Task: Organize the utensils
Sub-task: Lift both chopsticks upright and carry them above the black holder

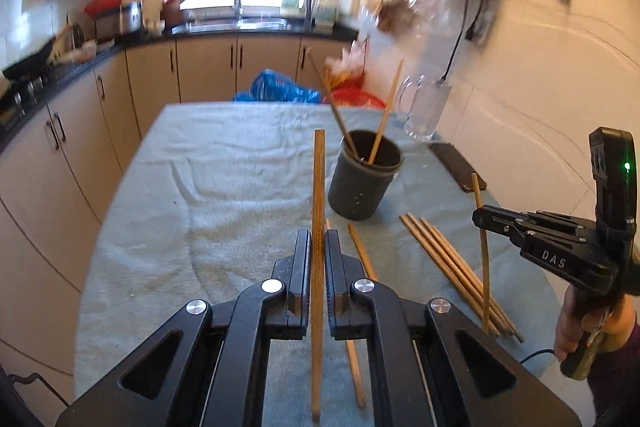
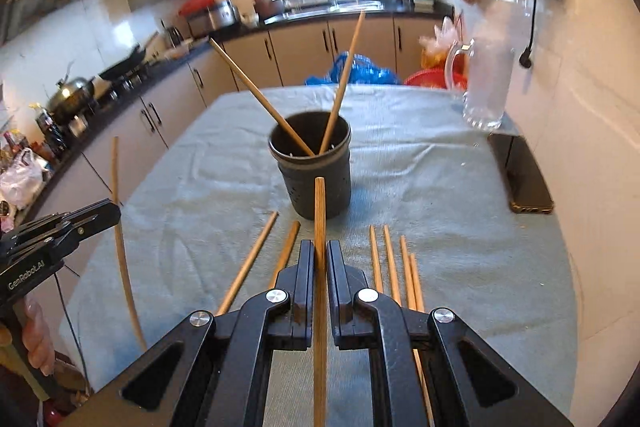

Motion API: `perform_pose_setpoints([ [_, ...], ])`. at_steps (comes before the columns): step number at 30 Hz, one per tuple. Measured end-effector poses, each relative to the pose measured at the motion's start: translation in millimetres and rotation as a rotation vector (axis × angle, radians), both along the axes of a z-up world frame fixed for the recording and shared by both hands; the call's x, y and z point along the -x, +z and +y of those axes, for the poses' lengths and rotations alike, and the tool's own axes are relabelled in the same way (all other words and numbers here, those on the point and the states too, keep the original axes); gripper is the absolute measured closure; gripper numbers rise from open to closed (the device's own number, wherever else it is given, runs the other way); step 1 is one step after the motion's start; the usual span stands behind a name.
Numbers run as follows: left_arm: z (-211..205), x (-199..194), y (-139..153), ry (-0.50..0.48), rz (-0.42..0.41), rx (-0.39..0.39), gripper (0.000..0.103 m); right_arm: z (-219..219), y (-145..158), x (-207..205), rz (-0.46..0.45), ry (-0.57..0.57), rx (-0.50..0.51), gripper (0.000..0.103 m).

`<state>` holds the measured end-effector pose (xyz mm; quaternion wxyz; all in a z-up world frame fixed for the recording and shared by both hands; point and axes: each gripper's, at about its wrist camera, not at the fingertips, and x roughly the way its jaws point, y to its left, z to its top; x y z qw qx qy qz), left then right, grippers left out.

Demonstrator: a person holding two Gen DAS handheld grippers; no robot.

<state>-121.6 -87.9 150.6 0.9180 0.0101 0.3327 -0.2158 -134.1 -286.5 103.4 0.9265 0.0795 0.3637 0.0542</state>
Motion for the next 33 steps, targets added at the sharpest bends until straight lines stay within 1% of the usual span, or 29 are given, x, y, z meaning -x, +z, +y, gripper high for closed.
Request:
perform_pose_setpoints([
  [5, 6, 37, 9, 0.002, -0.104, -0.024, 0.097, -5, 8, 34, -0.054, 0.005, -0.006, 0.096],
  [12, 9, 67, 12, -0.019, -0.158, -0.022, 0.097, -10, 23, 72, -0.130, -0.006, -0.036, 0.096],
  [15, 13, 79, 17, -0.022, -0.172, -0.006, 0.097, -12, 28, 82, -0.159, -0.009, -0.046, 0.096],
  [18, 18, 89, 26, -0.006, -0.206, 0.009, 0.097, -11, 34, 88, -0.183, -0.017, -0.030, 0.096],
  [22, 20, 89, 35, -0.010, -0.218, 0.033, 0.097, -11, 37, 86, -0.196, -0.017, -0.036, 0.096],
  [26, 16, 83, 44, -0.020, -0.226, 0.040, 0.097, -13, 43, 81, -0.207, -0.020, -0.039, 0.096],
  [31, 6, 63, 58, -0.022, -0.226, 0.065, 0.097, -18, 60, 70, -0.237, -0.028, -0.043, 0.096],
  [33, 1, 48, 68, -0.019, -0.226, 0.086, 0.097, -20, 71, 64, -0.260, -0.034, -0.043, 0.096],
])
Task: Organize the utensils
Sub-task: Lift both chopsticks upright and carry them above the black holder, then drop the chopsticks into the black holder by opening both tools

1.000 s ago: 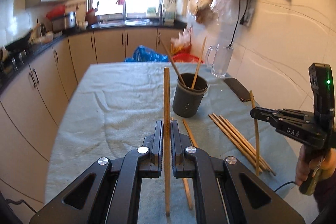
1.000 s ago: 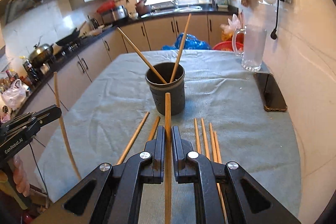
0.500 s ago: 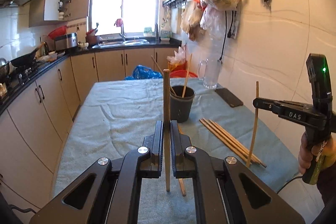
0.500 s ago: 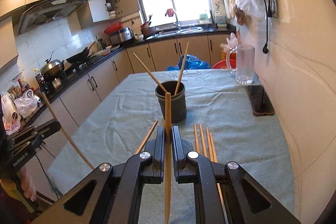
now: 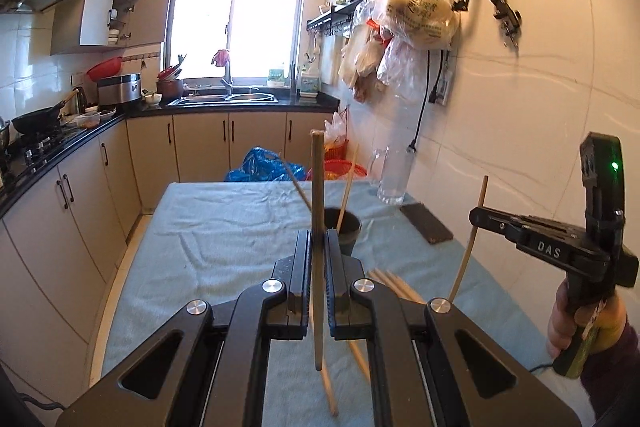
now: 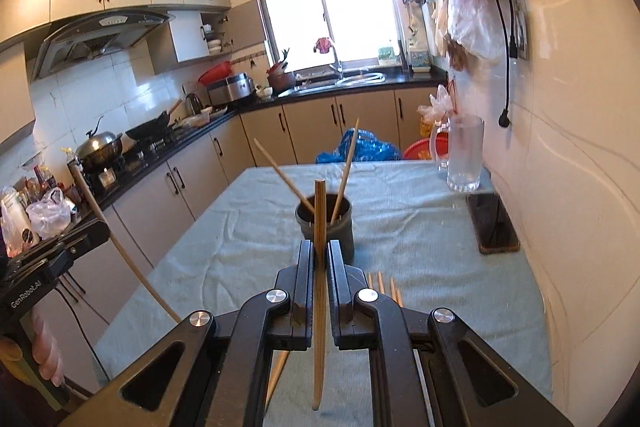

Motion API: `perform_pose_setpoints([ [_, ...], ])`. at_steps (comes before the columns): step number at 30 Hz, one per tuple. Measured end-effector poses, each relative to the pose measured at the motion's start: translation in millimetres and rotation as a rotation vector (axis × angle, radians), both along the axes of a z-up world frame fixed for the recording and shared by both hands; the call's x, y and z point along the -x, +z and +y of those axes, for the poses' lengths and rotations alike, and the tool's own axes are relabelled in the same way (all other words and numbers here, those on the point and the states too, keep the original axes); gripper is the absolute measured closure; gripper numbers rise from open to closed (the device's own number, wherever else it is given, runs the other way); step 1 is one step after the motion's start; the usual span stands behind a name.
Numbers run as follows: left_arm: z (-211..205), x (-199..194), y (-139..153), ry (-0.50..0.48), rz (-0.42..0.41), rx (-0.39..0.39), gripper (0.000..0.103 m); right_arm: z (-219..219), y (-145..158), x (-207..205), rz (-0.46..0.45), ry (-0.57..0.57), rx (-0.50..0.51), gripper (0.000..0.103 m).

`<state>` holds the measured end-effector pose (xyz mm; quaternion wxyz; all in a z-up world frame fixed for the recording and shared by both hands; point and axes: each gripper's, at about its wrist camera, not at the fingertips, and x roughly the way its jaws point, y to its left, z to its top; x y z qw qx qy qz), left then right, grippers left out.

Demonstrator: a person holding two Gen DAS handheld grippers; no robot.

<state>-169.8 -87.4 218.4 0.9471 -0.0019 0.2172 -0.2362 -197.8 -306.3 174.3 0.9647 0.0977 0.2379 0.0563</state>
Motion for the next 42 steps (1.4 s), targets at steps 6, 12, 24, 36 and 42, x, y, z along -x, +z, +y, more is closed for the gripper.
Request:
perform_pose_setpoints([
  [6, -26, -48, 32, 0.021, -0.044, 0.047, 0.097, -3, 33, -31, -0.085, -0.021, -0.013, 0.096],
  [12, -54, -108, 51, 0.033, -0.020, 0.106, 0.097, -12, 64, -81, -0.165, -0.058, -0.047, 0.096],
  [24, -109, -206, 6, 0.053, 0.094, 0.043, 0.097, -34, 31, -189, -0.060, -0.110, -0.081, 0.096],
  [36, -104, -200, -8, 0.041, 0.115, 0.013, 0.078, -56, -15, -214, 0.067, -0.129, -0.152, 0.085],
  [42, -82, -172, 8, 0.052, 0.102, 0.053, 0.065, -56, -9, -198, 0.068, -0.143, -0.143, 0.059],
])
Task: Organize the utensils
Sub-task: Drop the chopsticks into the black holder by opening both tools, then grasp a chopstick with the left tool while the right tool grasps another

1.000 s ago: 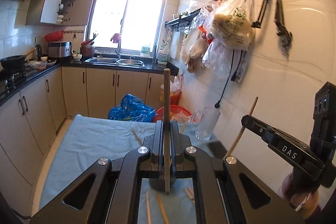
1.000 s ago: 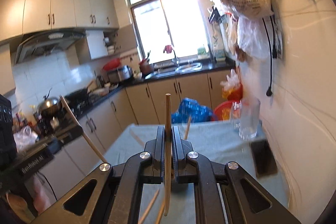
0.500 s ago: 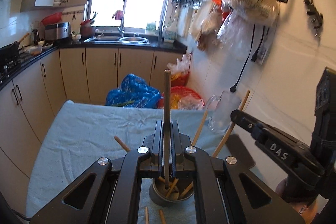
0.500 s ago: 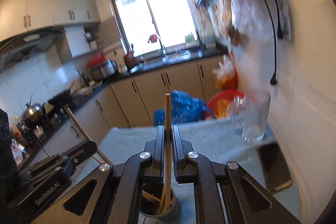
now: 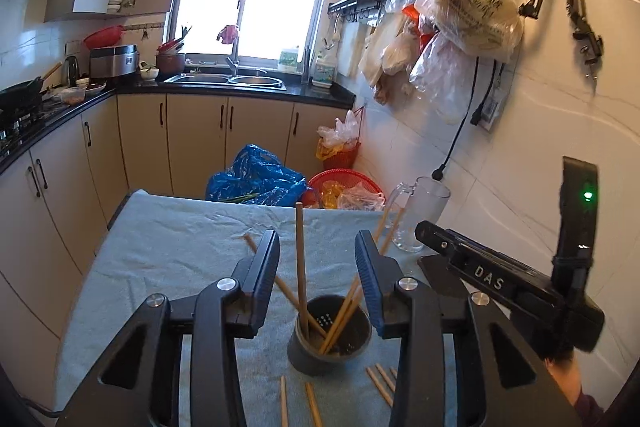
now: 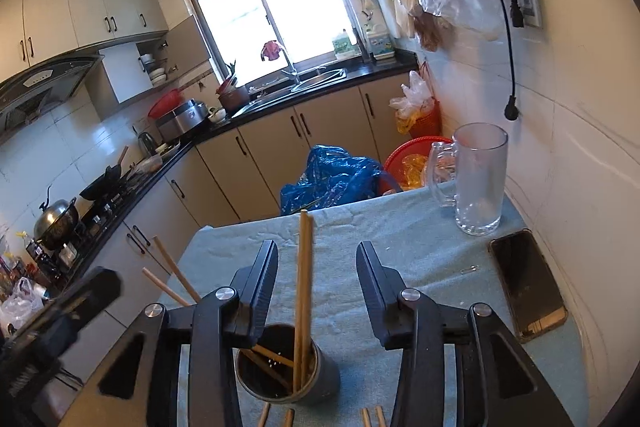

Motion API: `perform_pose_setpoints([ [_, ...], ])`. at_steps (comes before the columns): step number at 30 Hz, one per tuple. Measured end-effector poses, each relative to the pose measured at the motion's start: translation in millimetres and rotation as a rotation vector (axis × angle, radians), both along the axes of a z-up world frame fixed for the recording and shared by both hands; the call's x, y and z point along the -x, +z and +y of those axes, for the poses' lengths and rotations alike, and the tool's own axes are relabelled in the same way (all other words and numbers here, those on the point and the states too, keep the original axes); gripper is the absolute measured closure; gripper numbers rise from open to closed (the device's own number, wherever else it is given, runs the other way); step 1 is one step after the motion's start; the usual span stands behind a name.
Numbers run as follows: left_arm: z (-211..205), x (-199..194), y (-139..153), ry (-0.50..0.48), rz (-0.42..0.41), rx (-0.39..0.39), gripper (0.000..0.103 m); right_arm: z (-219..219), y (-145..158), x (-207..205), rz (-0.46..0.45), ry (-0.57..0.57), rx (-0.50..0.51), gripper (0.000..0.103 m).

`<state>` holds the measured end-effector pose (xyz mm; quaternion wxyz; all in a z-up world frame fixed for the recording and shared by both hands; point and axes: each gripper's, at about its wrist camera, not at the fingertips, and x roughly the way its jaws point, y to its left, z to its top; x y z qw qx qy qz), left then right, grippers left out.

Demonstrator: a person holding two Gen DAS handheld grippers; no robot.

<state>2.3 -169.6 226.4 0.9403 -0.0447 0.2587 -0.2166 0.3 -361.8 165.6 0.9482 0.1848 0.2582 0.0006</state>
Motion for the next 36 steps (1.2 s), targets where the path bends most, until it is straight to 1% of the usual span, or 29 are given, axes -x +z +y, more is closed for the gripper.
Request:
perform_pose_setpoints([
  [4, 27, 35, 10, 0.016, -0.028, 0.006, 0.058, -2, 9, 22, -0.005, 0.004, -0.002, 0.057],
  [8, 57, 69, 11, 0.047, -0.049, 0.018, 0.051, -5, 17, 50, -0.004, 0.006, 0.010, 0.048],
  [10, 70, 85, 8, 0.061, -0.052, 0.016, 0.048, -5, 19, 67, 0.008, 0.016, 0.026, 0.046],
  [14, 84, 111, -11, 0.072, -0.043, -0.033, 0.048, 0, 15, 95, 0.057, 0.036, 0.054, 0.041],
  [16, 87, 118, -27, 0.068, -0.009, -0.053, 0.048, 2, 5, 108, 0.098, 0.055, 0.054, 0.040],
  [18, 87, 120, -46, 0.064, 0.043, -0.064, 0.048, 5, -6, 116, 0.133, 0.077, 0.052, 0.040],
  [19, 87, 120, -58, 0.059, 0.074, -0.075, 0.048, 9, -16, 122, 0.162, 0.091, 0.052, 0.040],
  [24, 74, 116, -101, 0.023, 0.172, -0.134, 0.048, 25, -61, 132, 0.265, 0.143, 0.033, 0.040],
  [27, 65, 111, -130, -0.011, 0.256, -0.157, 0.048, 30, -91, 136, 0.318, 0.168, 0.032, 0.040],
  [29, 59, 106, -151, -0.037, 0.321, -0.161, 0.048, 30, -106, 136, 0.345, 0.182, 0.028, 0.040],
  [31, 53, 102, -166, -0.046, 0.358, -0.177, 0.055, 30, -121, 133, 0.368, 0.199, 0.026, 0.047],
  [32, 50, 100, -170, -0.054, 0.368, -0.185, 0.060, 29, -126, 130, 0.379, 0.209, 0.022, 0.058],
  [33, 46, 98, -174, -0.063, 0.376, -0.193, 0.063, 29, -131, 126, 0.391, 0.217, 0.016, 0.064],
  [36, 31, 85, -184, -0.085, 0.395, -0.217, 0.065, 27, -145, 110, 0.414, 0.231, 0.001, 0.068],
])
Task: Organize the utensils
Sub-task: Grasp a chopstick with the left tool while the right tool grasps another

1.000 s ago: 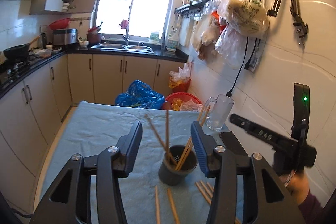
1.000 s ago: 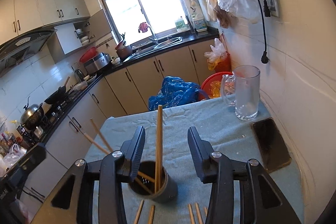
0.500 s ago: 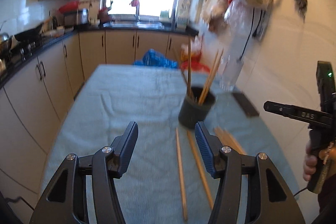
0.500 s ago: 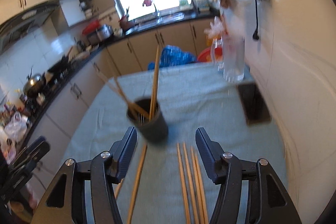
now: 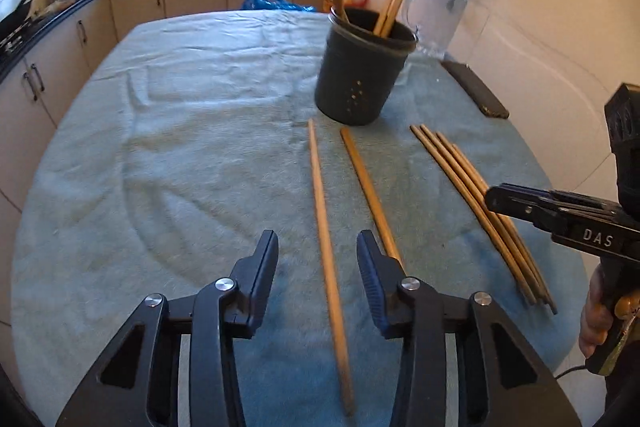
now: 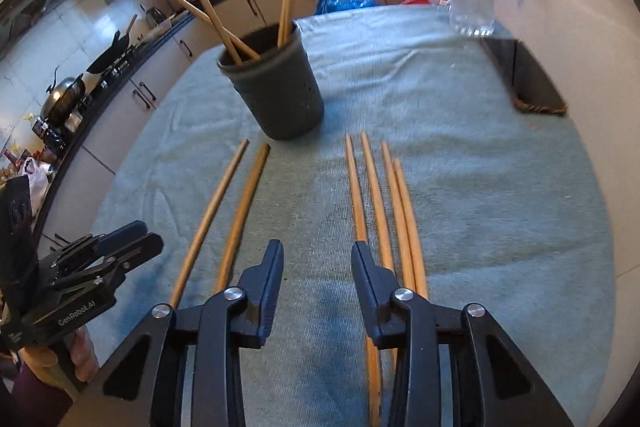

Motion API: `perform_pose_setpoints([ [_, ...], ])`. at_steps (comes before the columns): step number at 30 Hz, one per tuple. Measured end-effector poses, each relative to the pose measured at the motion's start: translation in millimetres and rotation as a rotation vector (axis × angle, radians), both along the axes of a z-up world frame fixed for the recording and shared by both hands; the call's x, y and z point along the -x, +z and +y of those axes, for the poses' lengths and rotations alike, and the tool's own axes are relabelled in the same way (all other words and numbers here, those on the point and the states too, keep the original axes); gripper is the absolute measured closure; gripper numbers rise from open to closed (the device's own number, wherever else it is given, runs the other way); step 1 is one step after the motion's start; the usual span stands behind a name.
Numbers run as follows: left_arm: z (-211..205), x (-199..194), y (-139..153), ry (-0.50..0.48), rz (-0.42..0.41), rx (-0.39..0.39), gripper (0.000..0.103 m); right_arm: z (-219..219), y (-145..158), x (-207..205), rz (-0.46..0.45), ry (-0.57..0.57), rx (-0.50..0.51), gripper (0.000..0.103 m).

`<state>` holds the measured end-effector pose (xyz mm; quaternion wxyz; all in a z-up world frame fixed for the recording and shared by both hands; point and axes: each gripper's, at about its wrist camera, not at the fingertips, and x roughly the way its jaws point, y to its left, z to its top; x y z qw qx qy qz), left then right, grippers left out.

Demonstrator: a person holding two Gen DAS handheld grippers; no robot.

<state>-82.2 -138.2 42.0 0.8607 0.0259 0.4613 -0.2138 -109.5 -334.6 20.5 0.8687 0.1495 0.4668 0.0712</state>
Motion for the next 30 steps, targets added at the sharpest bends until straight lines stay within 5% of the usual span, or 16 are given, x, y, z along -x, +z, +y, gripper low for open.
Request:
perform_pose_setpoints([
  [11, -30, -41, -25, -0.045, 0.060, -0.090, 0.088, 0, -27, -51, 0.085, -0.017, 0.072, 0.068],
  [12, -30, -42, -25, -0.042, 0.060, -0.089, 0.096, 2, -27, -53, 0.078, -0.018, 0.083, 0.070],
  [13, -30, -43, -26, -0.035, 0.064, -0.087, 0.096, 4, -27, -55, 0.081, -0.016, 0.103, 0.072],
  [15, -26, -45, -25, -0.024, 0.080, -0.065, 0.096, 7, -28, -57, 0.089, -0.029, 0.139, 0.094],
  [30, -5, -20, -18, 0.006, 0.177, -0.105, 0.093, 21, -26, -10, 0.152, 0.004, 0.117, 0.094],
])
